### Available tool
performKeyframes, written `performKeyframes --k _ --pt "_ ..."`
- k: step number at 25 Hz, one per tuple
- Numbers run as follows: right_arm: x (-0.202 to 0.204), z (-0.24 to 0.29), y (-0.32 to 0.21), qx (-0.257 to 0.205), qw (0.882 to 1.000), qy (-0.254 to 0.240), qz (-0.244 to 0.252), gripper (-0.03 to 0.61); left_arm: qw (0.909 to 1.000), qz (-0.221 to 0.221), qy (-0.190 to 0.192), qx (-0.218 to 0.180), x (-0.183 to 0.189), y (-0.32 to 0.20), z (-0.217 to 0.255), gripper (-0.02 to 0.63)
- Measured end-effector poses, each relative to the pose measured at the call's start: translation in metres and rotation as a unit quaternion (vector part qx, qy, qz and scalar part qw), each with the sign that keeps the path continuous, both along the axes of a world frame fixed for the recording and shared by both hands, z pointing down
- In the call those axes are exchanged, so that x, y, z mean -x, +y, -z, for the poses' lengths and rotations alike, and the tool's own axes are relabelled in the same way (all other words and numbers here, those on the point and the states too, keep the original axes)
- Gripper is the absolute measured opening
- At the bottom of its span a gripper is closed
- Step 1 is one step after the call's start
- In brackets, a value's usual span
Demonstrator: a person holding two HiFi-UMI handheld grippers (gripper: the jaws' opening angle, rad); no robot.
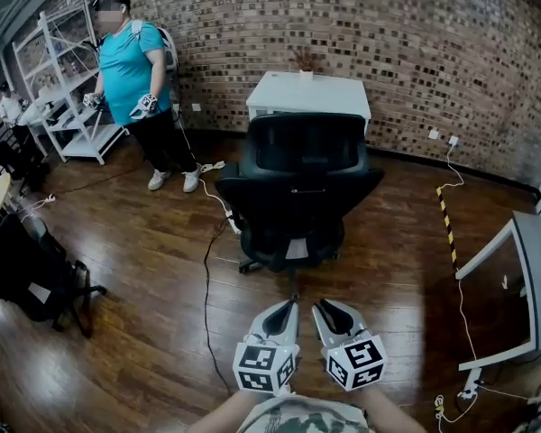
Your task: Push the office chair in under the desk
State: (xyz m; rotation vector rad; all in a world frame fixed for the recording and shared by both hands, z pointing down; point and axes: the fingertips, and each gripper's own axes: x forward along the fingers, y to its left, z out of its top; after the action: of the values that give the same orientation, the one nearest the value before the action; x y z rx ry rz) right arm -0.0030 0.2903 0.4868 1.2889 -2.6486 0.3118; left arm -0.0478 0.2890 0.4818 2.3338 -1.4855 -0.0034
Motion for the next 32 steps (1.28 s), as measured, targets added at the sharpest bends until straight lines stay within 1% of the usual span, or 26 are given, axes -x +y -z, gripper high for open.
performKeyframes --k 3,10,16,25,28,32 --pt "0.009 0.003 -0.016 -0.006 1.0 0.004 -0.001 0.043 1.0 -0.004 0.006 -0.002 0.01 -0.016 0.001 0.011" --pt "0.011 0.014 -0.052 -0.018 1.0 0.01 -0.007 0.048 0.9999 -0.007 0.002 -0.009 0.02 -0.05 0.011 0.011" --pt "0.002 0.028 -0.098 -0.036 0.999 0.011 -0.003 0.049 0.9998 0.004 -0.006 -0.018 0.021 -0.091 0.02 0.011" --pt "0.001 0.038 -0.17 -0.065 0.998 0.003 0.024 0.058 0.9985 0.029 -0.023 -0.04 0.026 -0.157 0.03 0.011" --pt "-0.005 0.044 -0.195 -0.071 0.997 0.01 0.043 0.109 0.9976 0.04 -0.032 -0.046 0.027 -0.179 0.035 0.011" --pt "-0.019 0.049 -0.224 -0.082 0.995 0.02 0.052 0.114 0.9964 0.049 -0.049 -0.048 0.036 -0.203 0.033 0.014"
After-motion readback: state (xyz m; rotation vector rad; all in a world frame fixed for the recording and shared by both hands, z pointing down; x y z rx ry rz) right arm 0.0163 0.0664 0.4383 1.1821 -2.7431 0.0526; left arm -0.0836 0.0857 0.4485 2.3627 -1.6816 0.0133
